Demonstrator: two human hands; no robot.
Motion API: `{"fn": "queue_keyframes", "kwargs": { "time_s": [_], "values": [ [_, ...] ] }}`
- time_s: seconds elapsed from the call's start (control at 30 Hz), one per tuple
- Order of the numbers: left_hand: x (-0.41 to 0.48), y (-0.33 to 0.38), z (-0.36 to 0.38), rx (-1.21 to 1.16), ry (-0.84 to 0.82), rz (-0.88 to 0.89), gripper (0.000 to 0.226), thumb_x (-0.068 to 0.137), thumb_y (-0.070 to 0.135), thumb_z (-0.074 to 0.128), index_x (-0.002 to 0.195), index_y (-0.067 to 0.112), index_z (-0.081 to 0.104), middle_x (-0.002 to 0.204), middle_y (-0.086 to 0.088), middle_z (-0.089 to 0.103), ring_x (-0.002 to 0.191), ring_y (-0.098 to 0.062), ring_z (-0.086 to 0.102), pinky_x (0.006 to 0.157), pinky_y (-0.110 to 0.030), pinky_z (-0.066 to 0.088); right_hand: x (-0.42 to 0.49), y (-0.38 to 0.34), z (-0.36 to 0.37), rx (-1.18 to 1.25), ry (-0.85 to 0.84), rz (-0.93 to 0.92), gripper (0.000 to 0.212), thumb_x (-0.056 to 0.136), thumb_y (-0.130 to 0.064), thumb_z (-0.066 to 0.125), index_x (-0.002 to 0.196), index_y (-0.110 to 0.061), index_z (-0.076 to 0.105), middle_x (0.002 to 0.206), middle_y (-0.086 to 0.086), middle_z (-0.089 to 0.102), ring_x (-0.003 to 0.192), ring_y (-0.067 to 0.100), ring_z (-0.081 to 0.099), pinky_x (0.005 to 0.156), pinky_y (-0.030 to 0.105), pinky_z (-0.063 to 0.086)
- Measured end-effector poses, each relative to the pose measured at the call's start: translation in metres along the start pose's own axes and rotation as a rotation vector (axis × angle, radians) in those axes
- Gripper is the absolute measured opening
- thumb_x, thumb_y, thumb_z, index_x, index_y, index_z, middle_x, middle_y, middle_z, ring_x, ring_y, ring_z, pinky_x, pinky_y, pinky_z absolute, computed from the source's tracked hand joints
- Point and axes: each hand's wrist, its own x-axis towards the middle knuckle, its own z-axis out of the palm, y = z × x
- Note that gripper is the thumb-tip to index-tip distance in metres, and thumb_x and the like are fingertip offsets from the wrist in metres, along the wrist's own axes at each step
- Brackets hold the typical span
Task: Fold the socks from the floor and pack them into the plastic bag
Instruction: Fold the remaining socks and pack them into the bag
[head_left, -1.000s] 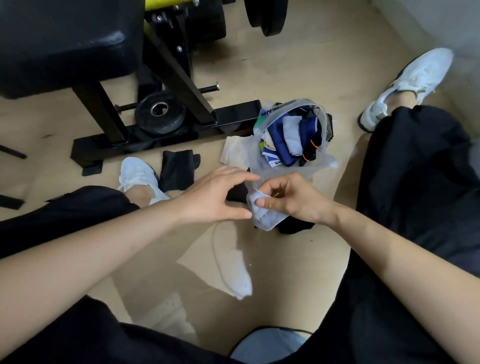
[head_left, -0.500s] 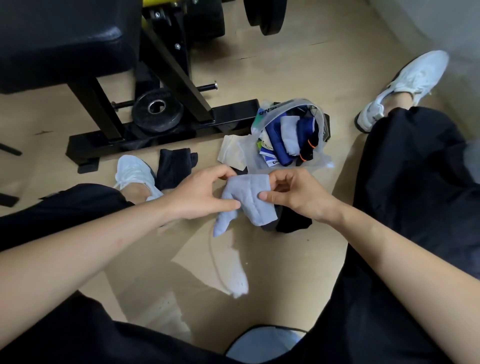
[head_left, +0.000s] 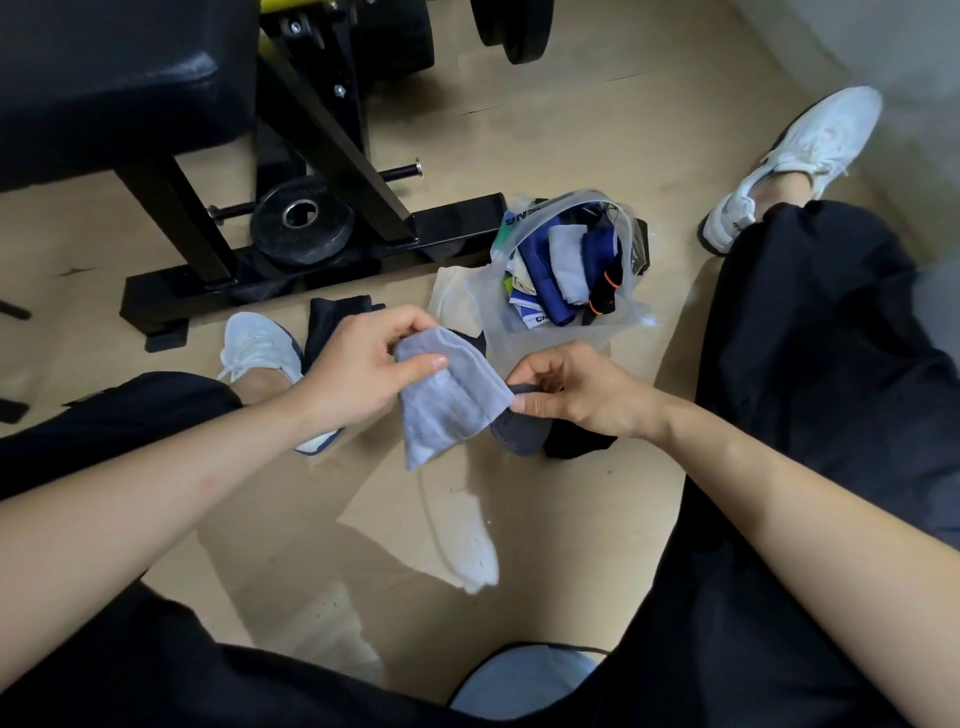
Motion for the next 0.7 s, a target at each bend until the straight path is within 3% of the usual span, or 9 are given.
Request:
{"fn": "queue_keyframes", "kwargs": {
  "time_s": [0.13,0.23,0.37,0.47,0.57,0.7],
  "values": [
    [-0.006,-0.001,0.005,0.330,0.121,0.009,0.030,0.076,0.033,0.079,0.100,0.037,0.062,0.099,0.024,0.061,0.099,-0.004,0.059,0.089,-0.040,0.051,-0.001,-0.005,0.000,0.024,0.076,-0.037,0.008,0.090,-0.006,0.069,0.094,0.001,0.071,0.084,0.002,0.069,0.077,0.004,0.060,0.077,0.019,0.049],
    [-0.012,0.012,0.016,0.245,0.176,-0.007,0.033,0.071,0.043,0.081,0.093,0.030,0.061,0.091,0.016,0.064,0.089,-0.004,0.061,0.080,-0.034,0.053,-0.002,-0.007,0.000,0.007,0.103,-0.068,0.004,0.091,-0.009,0.069,0.093,-0.007,0.073,0.084,-0.001,0.070,0.078,0.004,0.061,0.078,0.021,0.050],
    [-0.012,0.022,0.033,0.161,-0.006,-0.207,0.058,0.058,0.072,0.079,0.100,0.037,0.060,0.086,0.014,0.070,0.077,-0.001,0.069,0.075,-0.030,0.057,0.000,-0.009,0.003,0.008,0.097,-0.123,0.009,0.092,-0.008,0.068,0.097,-0.002,0.073,0.086,-0.004,0.071,0.080,0.004,0.063,0.079,0.019,0.048],
    [-0.012,0.020,0.040,0.082,-0.033,-0.216,0.055,0.066,0.051,0.089,0.108,0.031,0.061,0.087,0.011,0.071,0.072,-0.002,0.068,0.075,-0.032,0.059,-0.001,-0.010,0.005,0.016,0.069,-0.131,0.010,0.092,-0.006,0.067,0.100,-0.002,0.073,0.089,-0.004,0.072,0.082,0.003,0.063,0.080,0.018,0.047],
    [-0.012,0.016,0.042,0.024,-0.011,-0.181,0.035,0.073,0.032,0.090,0.099,0.023,0.068,0.081,0.010,0.069,0.066,-0.002,0.064,0.074,-0.027,0.059,-0.002,-0.009,0.006,0.014,0.064,-0.128,0.013,0.092,-0.005,0.066,0.103,-0.002,0.073,0.090,-0.007,0.072,0.084,0.002,0.064,0.081,0.017,0.047],
    [-0.010,0.004,0.034,0.110,0.049,-0.162,0.007,0.084,0.025,0.081,0.085,0.027,0.074,0.074,0.010,0.069,0.069,-0.004,0.064,0.072,-0.024,0.055,-0.001,-0.005,0.003,0.011,0.079,-0.105,0.009,0.093,-0.005,0.065,0.099,-0.003,0.072,0.087,-0.002,0.070,0.082,0.004,0.063,0.080,0.019,0.048]
  ]
}}
